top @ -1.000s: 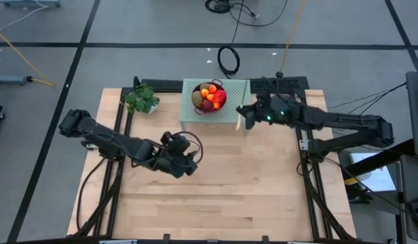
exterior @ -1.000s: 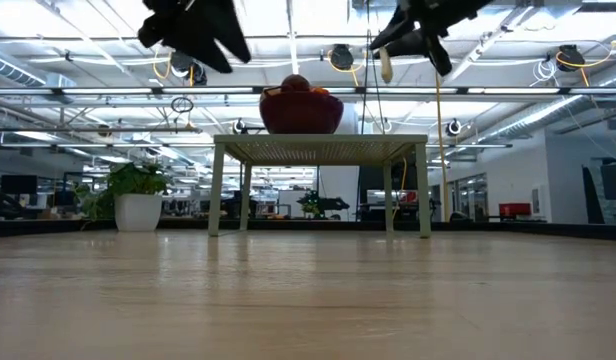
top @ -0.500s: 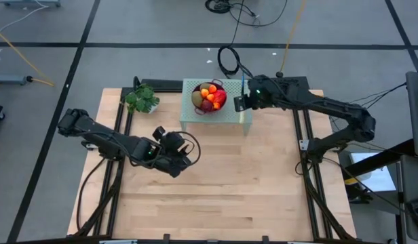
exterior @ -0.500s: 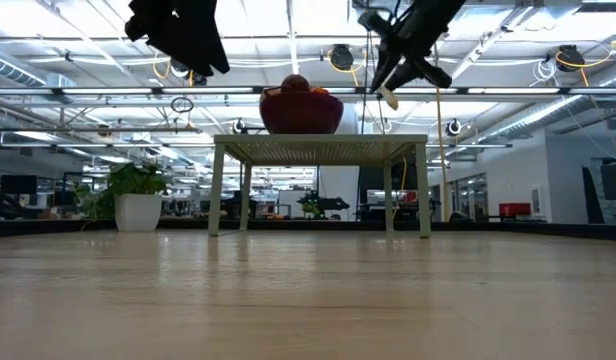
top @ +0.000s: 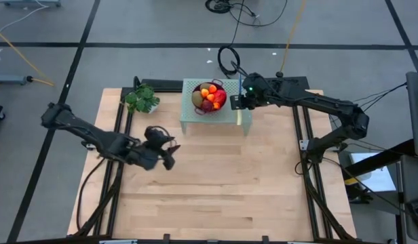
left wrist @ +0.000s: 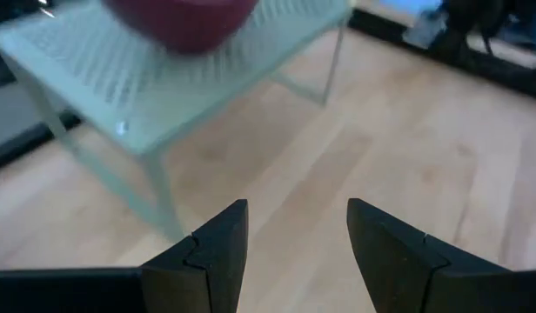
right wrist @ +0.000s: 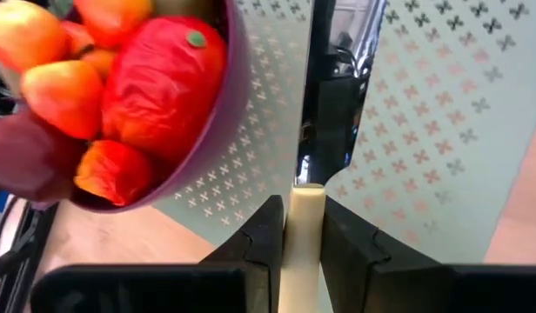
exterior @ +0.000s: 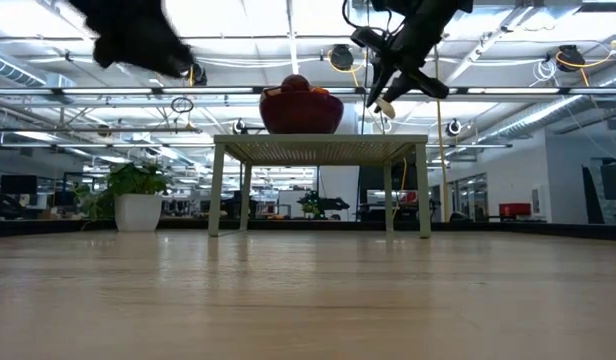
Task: Pick & Place Fruit
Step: Put the yellow table knife on the shelf
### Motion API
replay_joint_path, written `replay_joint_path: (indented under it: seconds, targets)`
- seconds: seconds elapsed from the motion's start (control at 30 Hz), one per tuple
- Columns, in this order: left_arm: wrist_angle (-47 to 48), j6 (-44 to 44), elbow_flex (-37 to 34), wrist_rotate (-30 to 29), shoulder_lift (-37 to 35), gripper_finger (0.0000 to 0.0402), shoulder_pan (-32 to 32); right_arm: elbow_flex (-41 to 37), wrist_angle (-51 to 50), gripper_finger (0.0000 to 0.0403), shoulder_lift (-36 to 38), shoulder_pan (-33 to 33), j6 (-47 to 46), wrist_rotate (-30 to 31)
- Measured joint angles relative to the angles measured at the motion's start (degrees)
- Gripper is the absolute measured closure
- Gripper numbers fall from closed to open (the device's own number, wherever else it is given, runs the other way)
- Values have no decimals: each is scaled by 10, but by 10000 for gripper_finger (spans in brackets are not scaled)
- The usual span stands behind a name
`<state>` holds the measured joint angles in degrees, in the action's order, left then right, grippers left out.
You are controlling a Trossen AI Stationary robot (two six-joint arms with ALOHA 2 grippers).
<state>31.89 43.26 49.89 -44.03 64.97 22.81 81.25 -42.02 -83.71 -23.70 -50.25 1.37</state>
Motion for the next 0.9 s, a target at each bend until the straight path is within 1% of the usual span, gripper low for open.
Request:
replay_joint_path:
  seconds: [0.07,0.17,0.23,0.37,0.43,0.53,0.7,0.77,0.9]
  targets:
    - [-19,-18,-42,19,-44,204,3,0,-4,353,0,-1,-7,0]
    - [-89,-60,-90,37,-101,204,4,0,-3,353,0,-3,-17,-4]
    - [-120,-91,-124,54,-139,204,4,0,-2,353,0,-3,-25,-4]
    - [-232,-158,-192,108,-210,204,-2,0,3,353,0,-5,-34,-6]
    - [-285,-177,-226,140,-241,204,-9,0,1,353,0,-8,-39,-16]
    - [-337,-185,-273,163,-279,204,-19,-1,1,353,0,-15,-44,-16]
    - [-352,-159,-321,183,-321,204,-30,-1,0,353,-9,-24,-46,-17]
    - [-351,-154,-329,186,-325,204,-30,-2,2,353,-11,-26,-45,-19]
    - [-350,-155,-335,188,-323,204,-30,-1,36,353,-31,-28,-41,-31]
